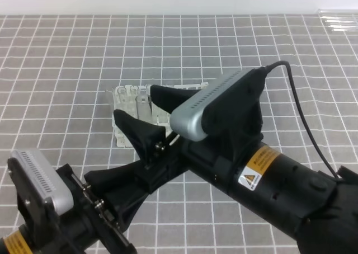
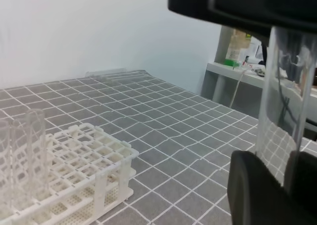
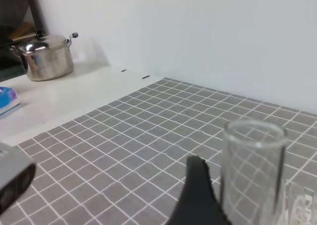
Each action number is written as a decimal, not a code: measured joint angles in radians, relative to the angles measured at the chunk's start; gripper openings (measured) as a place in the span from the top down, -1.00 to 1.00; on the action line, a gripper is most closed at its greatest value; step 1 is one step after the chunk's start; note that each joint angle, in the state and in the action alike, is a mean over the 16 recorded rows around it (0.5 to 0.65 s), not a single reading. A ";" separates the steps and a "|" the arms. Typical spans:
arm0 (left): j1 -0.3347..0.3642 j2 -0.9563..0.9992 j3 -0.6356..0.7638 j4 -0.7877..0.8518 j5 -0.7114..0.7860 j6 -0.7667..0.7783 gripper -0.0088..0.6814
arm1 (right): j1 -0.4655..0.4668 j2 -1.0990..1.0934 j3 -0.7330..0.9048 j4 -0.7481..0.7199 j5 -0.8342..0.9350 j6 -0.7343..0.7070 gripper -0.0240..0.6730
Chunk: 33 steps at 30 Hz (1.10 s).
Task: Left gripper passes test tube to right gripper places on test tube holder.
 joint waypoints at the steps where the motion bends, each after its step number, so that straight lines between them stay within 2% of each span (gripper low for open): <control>1: 0.000 0.000 0.000 0.002 -0.002 0.000 0.74 | 0.000 0.003 -0.003 0.000 0.000 0.000 -0.35; 10: 0.000 0.000 0.000 0.010 0.002 -0.001 0.77 | 0.000 0.014 -0.021 0.001 0.012 0.000 -0.23; 18: 0.000 0.000 0.000 0.012 0.014 -0.001 0.74 | 0.000 0.014 -0.021 0.000 0.020 0.002 0.13; 25: 0.000 0.000 0.000 0.011 0.016 0.000 0.80 | 0.003 0.014 -0.022 -0.002 0.025 0.010 0.49; 29: 0.001 0.000 0.001 0.009 0.015 -0.001 0.77 | 0.004 0.014 -0.022 -0.002 0.026 0.015 0.61; 33: 0.001 -0.001 0.001 0.008 0.011 -0.008 0.64 | 0.005 0.014 -0.023 -0.004 0.028 0.015 0.67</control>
